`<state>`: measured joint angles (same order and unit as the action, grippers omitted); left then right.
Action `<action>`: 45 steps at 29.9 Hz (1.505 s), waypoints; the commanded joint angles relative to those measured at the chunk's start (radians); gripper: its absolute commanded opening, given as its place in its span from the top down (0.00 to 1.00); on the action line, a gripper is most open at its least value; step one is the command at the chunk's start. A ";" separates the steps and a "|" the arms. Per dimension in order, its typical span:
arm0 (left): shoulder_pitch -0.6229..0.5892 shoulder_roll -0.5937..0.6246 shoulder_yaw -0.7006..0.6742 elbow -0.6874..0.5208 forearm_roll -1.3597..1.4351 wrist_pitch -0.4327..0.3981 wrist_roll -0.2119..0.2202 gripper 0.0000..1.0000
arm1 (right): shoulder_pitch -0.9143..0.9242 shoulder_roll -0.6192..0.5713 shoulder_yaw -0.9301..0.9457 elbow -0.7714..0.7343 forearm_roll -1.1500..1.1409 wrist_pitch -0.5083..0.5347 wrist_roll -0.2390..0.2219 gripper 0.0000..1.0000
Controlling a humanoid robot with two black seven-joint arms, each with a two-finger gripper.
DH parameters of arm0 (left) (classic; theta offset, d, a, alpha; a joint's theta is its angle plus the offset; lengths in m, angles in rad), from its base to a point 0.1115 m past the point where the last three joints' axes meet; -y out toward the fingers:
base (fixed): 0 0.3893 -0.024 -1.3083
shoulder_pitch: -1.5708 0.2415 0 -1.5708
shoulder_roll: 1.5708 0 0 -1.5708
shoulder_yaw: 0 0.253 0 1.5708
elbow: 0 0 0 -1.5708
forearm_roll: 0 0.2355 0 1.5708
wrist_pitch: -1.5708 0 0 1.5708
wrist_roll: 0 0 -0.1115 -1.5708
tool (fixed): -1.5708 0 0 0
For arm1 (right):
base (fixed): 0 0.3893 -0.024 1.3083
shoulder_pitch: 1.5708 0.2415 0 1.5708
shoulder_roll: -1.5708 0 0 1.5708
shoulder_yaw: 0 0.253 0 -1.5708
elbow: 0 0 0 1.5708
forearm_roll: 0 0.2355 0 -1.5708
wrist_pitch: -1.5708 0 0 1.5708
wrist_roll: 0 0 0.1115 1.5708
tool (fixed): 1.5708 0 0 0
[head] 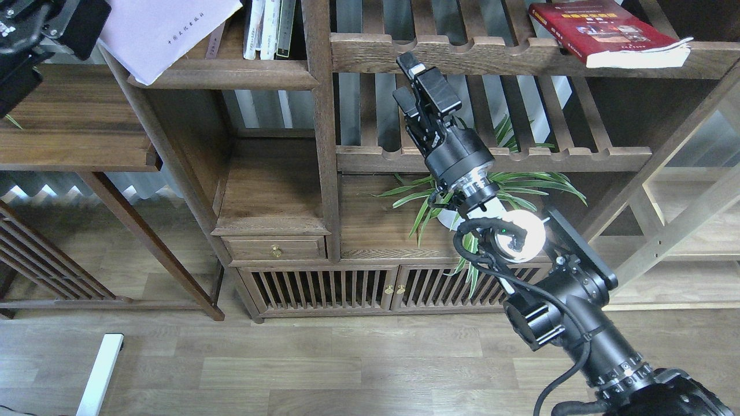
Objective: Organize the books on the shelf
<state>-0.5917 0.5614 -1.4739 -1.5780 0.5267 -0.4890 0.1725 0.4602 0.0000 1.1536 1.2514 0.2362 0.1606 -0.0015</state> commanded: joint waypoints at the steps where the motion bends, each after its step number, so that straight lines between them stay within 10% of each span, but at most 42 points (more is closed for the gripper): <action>1: -0.025 -0.001 0.006 0.003 0.029 0.044 -0.001 0.99 | 0.001 0.000 0.000 0.000 0.000 0.000 0.000 0.14; 28: -0.175 -0.052 0.162 0.104 0.119 0.424 -0.048 0.98 | 0.000 0.000 0.028 0.002 0.006 0.005 -0.002 0.12; 45: -0.339 -0.095 0.294 0.306 0.121 0.466 -0.110 0.98 | -0.011 0.000 0.072 0.000 0.008 0.007 -0.003 0.12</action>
<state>-0.9095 0.4771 -1.1996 -1.3078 0.6473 -0.0231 0.0759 0.4511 0.0000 1.2238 1.2520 0.2437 0.1667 -0.0047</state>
